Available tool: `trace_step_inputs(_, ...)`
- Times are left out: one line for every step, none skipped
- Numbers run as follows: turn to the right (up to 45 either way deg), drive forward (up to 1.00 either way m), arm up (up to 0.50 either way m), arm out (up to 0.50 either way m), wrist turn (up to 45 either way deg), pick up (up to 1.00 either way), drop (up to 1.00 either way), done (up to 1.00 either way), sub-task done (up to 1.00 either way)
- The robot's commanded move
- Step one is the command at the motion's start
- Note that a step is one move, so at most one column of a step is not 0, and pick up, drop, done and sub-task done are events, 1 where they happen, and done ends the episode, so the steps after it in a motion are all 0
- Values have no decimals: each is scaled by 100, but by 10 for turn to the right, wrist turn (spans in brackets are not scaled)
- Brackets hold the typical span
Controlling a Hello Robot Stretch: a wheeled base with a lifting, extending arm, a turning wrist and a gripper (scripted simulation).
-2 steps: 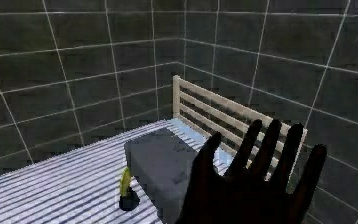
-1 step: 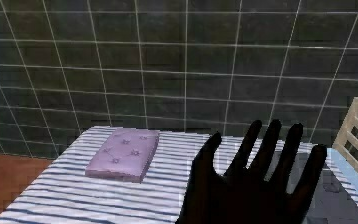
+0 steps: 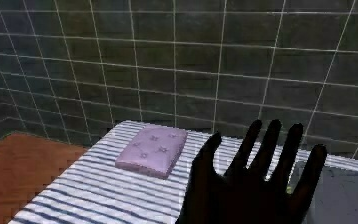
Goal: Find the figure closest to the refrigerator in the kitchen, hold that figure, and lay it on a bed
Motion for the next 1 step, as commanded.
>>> trace_step_inputs(330, 0, 0, 0, 0, 0, 0, 0, 0)
